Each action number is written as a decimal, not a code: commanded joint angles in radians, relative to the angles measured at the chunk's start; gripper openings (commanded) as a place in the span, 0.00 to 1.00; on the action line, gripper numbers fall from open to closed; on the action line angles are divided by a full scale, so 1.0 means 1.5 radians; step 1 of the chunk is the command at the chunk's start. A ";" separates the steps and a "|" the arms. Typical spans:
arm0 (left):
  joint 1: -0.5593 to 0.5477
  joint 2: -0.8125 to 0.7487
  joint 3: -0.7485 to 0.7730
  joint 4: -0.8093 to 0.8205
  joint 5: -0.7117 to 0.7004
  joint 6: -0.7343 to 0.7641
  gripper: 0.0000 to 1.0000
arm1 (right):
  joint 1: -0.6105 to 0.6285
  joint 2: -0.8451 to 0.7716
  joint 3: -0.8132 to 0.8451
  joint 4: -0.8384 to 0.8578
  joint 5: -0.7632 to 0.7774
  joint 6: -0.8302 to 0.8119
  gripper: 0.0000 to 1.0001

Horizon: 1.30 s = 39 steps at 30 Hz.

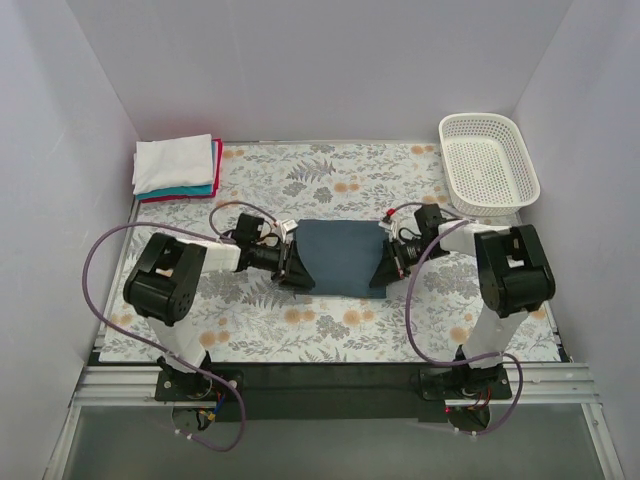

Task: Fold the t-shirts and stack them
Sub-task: Fold the tshirt

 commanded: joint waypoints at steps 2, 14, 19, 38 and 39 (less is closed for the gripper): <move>0.004 -0.133 0.069 -0.012 0.019 0.030 0.34 | 0.006 -0.151 0.122 -0.056 -0.024 -0.046 0.09; 0.046 0.126 0.284 0.139 -0.098 -0.092 0.34 | -0.010 0.120 0.337 0.137 -0.008 0.125 0.08; 0.075 0.208 0.299 0.155 -0.108 -0.102 0.34 | -0.035 0.216 0.372 0.177 0.022 0.130 0.06; 0.270 -0.212 0.198 -0.099 -0.155 0.050 0.86 | 0.064 -0.100 0.384 0.057 0.301 -0.016 0.54; 0.284 -0.230 0.189 -0.112 -0.156 0.041 0.87 | 0.093 -0.116 0.375 0.047 0.338 -0.045 0.54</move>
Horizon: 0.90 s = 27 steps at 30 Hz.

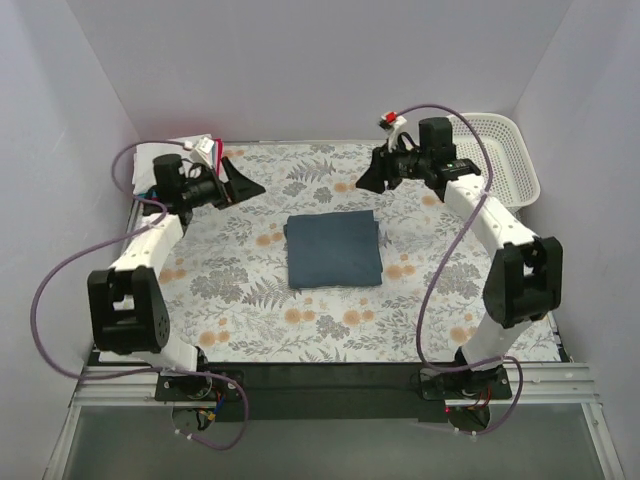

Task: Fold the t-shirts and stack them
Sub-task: Neatly place the folded tshirt to the corner

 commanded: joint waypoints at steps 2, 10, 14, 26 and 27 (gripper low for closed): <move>0.093 -0.118 -0.044 -0.122 0.009 0.028 0.88 | 0.189 -0.102 -0.048 -0.079 0.237 -0.179 0.54; 0.172 -0.175 -0.037 -0.317 -0.073 0.087 0.88 | 0.454 -0.057 -0.041 -0.109 0.507 -0.264 0.54; 0.205 -0.162 -0.055 -0.350 -0.077 0.092 0.89 | 0.549 -0.002 -0.049 -0.120 0.543 -0.251 0.52; 0.206 -0.148 -0.098 -0.336 -0.102 0.036 0.89 | 0.608 0.111 -0.028 -0.120 0.578 -0.249 0.45; 0.206 -0.151 -0.099 -0.333 -0.101 0.034 0.88 | 0.608 0.117 -0.031 -0.119 0.582 -0.246 0.44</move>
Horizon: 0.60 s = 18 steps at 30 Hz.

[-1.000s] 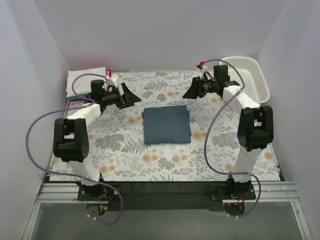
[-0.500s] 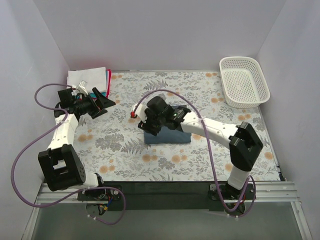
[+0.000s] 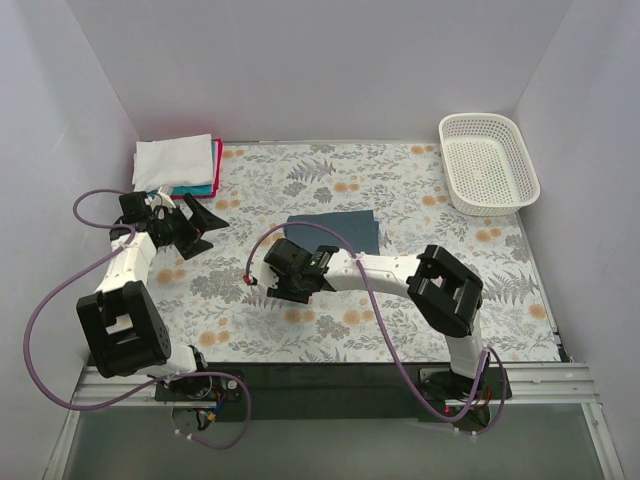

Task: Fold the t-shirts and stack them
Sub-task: Neatly place the folded tshirt to the corner

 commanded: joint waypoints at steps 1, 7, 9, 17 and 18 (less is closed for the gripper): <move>0.000 -0.018 -0.005 0.008 -0.004 -0.014 0.89 | -0.001 0.021 0.019 -0.003 0.028 0.003 0.44; 0.000 -0.075 -0.068 0.047 0.003 -0.025 0.88 | -0.001 0.053 -0.001 0.038 0.077 0.000 0.37; 0.000 -0.096 -0.098 0.058 0.006 -0.033 0.88 | -0.002 0.060 -0.005 0.041 0.087 0.000 0.34; -0.007 -0.110 -0.150 0.104 0.030 -0.050 0.86 | -0.025 0.030 -0.004 0.045 0.061 0.002 0.01; -0.009 -0.116 -0.156 0.110 0.028 -0.052 0.86 | -0.030 0.021 -0.001 0.044 0.050 0.002 0.01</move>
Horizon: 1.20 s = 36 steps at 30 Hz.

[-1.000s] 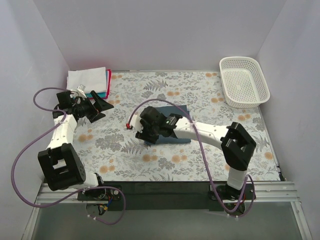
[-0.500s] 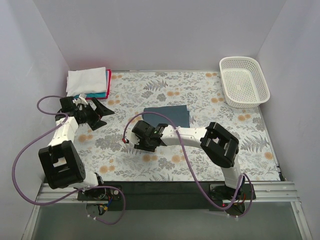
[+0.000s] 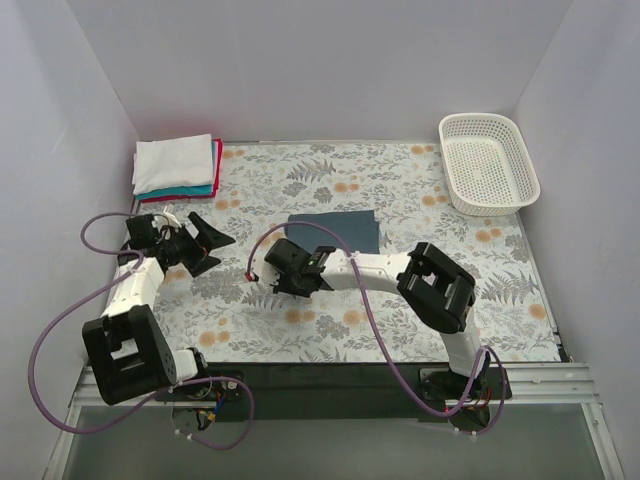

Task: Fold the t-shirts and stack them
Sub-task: Neatly place the folded tshirt to the corner

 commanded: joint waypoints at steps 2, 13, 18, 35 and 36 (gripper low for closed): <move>-0.010 -0.030 -0.036 0.051 0.018 -0.018 0.90 | -0.034 -0.052 0.008 0.006 -0.055 0.002 0.01; -0.184 -0.012 -0.163 0.293 -0.034 -0.230 0.93 | -0.076 -0.103 0.023 0.005 -0.157 0.008 0.01; -0.247 0.042 -0.172 0.388 -0.093 -0.330 0.93 | -0.079 -0.101 0.025 0.004 -0.171 0.008 0.01; -0.399 0.265 -0.066 0.447 -0.241 -0.500 0.94 | -0.085 -0.100 0.040 -0.007 -0.199 0.023 0.01; -0.401 0.274 -0.061 0.448 -0.247 -0.504 0.94 | -0.087 -0.101 0.041 -0.007 -0.199 0.024 0.01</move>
